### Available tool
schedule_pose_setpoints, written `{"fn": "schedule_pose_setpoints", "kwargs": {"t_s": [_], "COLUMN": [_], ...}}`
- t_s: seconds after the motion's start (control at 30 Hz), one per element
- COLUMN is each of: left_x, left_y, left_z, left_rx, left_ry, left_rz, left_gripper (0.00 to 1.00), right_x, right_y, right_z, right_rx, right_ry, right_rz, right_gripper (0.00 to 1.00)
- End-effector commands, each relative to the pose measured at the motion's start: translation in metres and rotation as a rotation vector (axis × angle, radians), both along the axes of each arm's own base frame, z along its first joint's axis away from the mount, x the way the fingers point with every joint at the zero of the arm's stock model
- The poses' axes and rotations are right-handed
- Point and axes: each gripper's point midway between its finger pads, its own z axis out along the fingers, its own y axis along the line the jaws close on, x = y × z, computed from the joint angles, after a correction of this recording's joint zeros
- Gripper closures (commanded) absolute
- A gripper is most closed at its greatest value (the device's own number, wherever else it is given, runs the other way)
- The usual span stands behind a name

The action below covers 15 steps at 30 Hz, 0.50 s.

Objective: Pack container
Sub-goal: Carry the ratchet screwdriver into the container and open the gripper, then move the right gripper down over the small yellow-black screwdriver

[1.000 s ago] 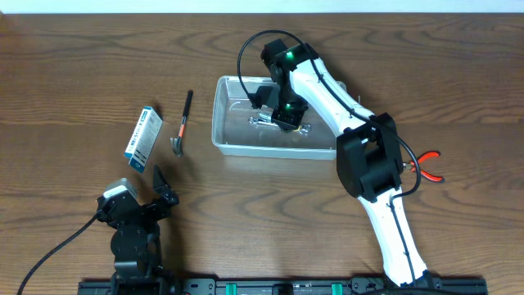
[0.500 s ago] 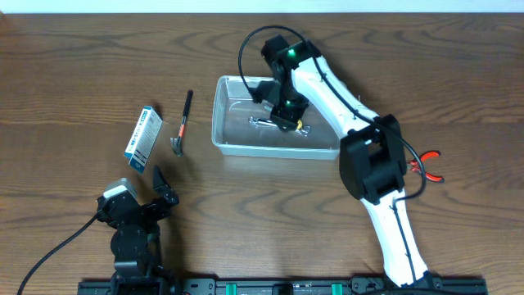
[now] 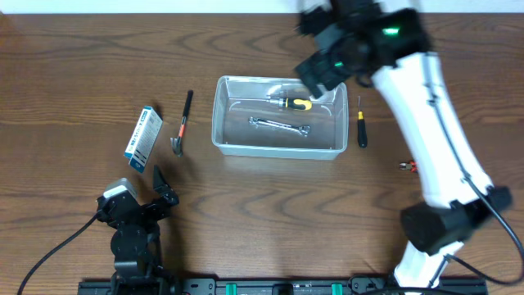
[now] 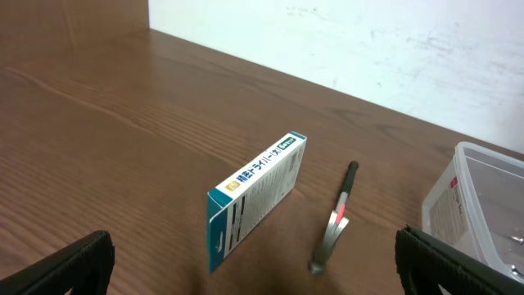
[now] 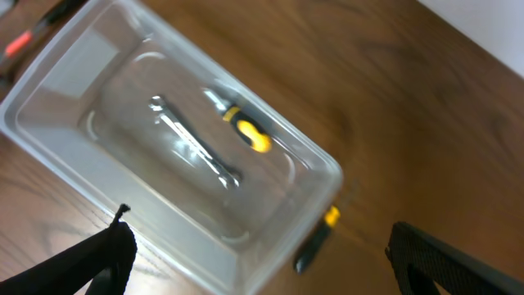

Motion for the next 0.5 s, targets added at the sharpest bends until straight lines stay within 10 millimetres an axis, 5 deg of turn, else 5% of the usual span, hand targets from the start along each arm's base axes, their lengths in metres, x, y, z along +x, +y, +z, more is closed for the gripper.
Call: {"fn": "schedule_pose_setpoints", "kwargs": {"t_s": [0.0, 0.23, 0.47], "left_x": [0.000, 0.000, 0.000], "left_y": [0.000, 0.000, 0.000], "left_z": [-0.012, -0.012, -0.012], "left_rx": [0.010, 0.010, 0.010], "left_ry": [0.030, 0.030, 0.030], "left_rz": [-0.002, -0.001, -0.001], "left_gripper": [0.02, 0.02, 0.02], "right_x": [0.001, -0.017, -0.027], "right_y": [-0.034, -0.108, -0.124], "right_z": [0.006, -0.028, -0.076], "right_rx": [0.048, -0.051, -0.092], "right_ry": [0.033, 0.199, 0.319], "right_rz": [-0.197, -0.441, -0.477], "right_gripper": [0.01, 0.25, 0.50]}}
